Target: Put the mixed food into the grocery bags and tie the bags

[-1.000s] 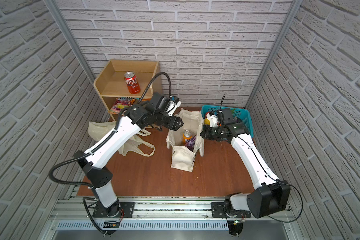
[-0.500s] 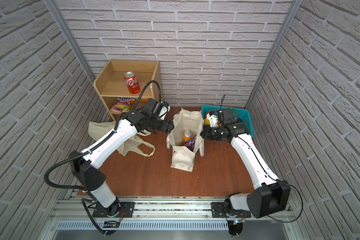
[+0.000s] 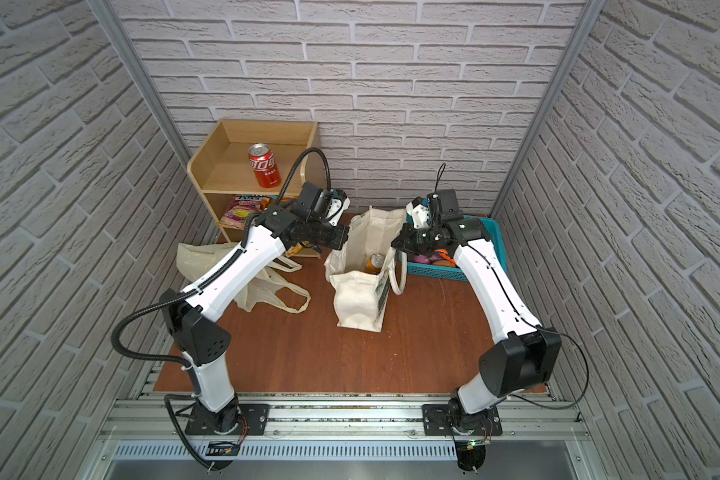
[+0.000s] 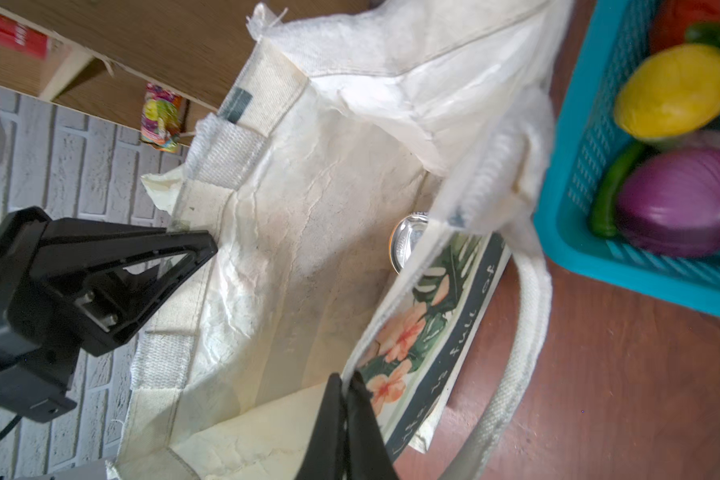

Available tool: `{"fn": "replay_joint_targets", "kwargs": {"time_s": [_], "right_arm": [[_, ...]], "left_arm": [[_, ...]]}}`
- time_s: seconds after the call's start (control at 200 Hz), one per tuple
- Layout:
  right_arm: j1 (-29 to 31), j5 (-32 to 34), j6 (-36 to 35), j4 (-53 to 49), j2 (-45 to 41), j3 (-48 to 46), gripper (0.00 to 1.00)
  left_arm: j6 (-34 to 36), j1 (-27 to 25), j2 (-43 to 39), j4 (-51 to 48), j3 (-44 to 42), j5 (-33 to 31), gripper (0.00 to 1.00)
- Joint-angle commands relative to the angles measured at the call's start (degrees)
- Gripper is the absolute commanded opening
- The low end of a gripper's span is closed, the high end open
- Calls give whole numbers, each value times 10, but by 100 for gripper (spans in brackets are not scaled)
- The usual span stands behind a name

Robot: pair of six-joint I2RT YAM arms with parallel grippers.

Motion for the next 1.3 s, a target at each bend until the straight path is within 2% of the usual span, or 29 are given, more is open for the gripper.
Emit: {"fn": "replay_joint_targets", "kwargs": {"time_s": [0.0, 0.315, 0.505, 0.56, 0.62, 0.685, 0.745, 0.795, 0.905, 1.055, 1.295], "right_arm": [[-3, -39, 28, 65, 33, 88, 6], [-7, -15, 24, 87, 185, 250, 5], [-10, 9, 3, 61, 254, 301, 5], [-11, 12, -2, 58, 264, 301, 6], [-13, 10, -7, 49, 271, 302, 7], [-15, 7, -16, 38, 271, 302, 18], [-18, 7, -25, 27, 262, 302, 36], [-19, 11, -32, 15, 250, 302, 49], [-25, 13, -46, 2, 207, 291, 60], [-34, 6, -44, 19, 129, 231, 63], [-37, -15, -10, 98, -35, 44, 64]], "left_arm": [[11, 25, 4, 44, 62, -7, 0], [8, 60, 56, 112, 87, 2, 0], [14, 68, 82, 145, 66, 14, 0], [14, 68, 82, 157, 51, 16, 7], [13, 69, 81, 165, 40, 15, 24], [13, 69, 77, 165, 33, 13, 40], [14, 69, 68, 165, 30, 10, 57], [15, 69, 58, 165, 28, 11, 65], [13, 67, 27, 166, 19, 10, 82], [3, 63, -35, 179, -24, 7, 98], [-16, 53, -181, 203, -175, -8, 98]]}}
